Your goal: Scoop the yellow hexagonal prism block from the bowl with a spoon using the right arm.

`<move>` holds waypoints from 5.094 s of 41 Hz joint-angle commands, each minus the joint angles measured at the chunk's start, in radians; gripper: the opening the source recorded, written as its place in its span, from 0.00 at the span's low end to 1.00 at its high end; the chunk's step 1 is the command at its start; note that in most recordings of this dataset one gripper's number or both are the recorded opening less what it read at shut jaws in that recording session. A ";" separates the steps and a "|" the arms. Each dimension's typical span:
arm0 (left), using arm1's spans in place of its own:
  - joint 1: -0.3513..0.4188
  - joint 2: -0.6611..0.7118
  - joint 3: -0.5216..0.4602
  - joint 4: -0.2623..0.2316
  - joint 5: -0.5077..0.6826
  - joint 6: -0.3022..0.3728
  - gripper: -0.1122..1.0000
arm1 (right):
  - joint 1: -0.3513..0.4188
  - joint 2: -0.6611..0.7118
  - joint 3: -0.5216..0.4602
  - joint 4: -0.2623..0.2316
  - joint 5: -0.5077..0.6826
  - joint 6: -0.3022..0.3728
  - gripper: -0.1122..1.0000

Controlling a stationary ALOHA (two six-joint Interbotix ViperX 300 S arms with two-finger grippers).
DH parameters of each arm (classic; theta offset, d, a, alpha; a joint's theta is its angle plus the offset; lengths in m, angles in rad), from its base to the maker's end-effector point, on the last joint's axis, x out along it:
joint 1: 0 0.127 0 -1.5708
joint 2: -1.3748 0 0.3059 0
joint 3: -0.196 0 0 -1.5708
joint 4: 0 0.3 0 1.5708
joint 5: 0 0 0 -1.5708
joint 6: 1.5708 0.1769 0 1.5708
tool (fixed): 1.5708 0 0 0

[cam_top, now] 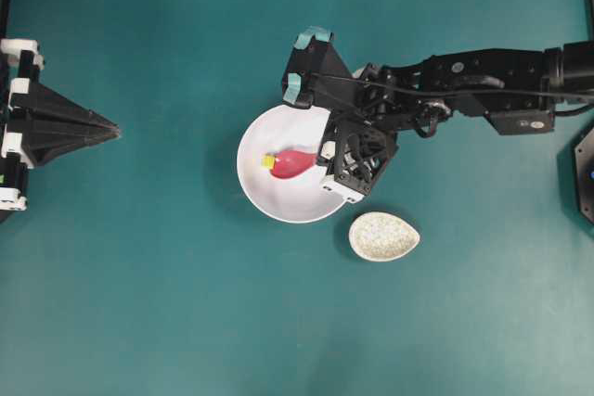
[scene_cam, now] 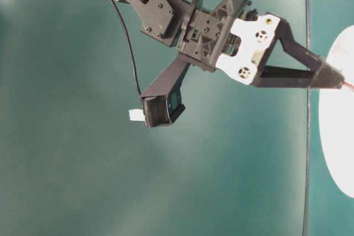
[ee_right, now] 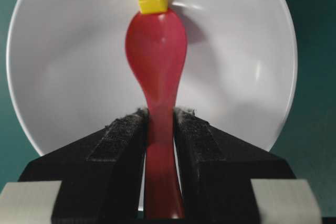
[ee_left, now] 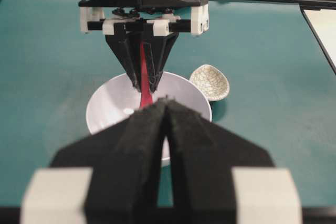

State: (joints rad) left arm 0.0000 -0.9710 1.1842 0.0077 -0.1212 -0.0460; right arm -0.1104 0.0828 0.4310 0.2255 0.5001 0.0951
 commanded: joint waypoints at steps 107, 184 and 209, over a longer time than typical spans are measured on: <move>0.000 0.005 -0.028 0.002 -0.012 -0.002 0.11 | 0.002 -0.084 0.097 0.017 -0.195 0.009 0.32; 0.002 0.018 -0.025 0.002 -0.046 0.000 0.11 | -0.025 -0.140 -0.193 0.003 0.575 0.103 0.32; 0.000 0.018 -0.025 0.002 -0.040 0.000 0.11 | -0.023 -0.038 -0.281 0.077 0.670 0.176 0.32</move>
State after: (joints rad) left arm 0.0000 -0.9618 1.1842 0.0077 -0.1549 -0.0460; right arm -0.1335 0.0552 0.1764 0.2945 1.1750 0.2669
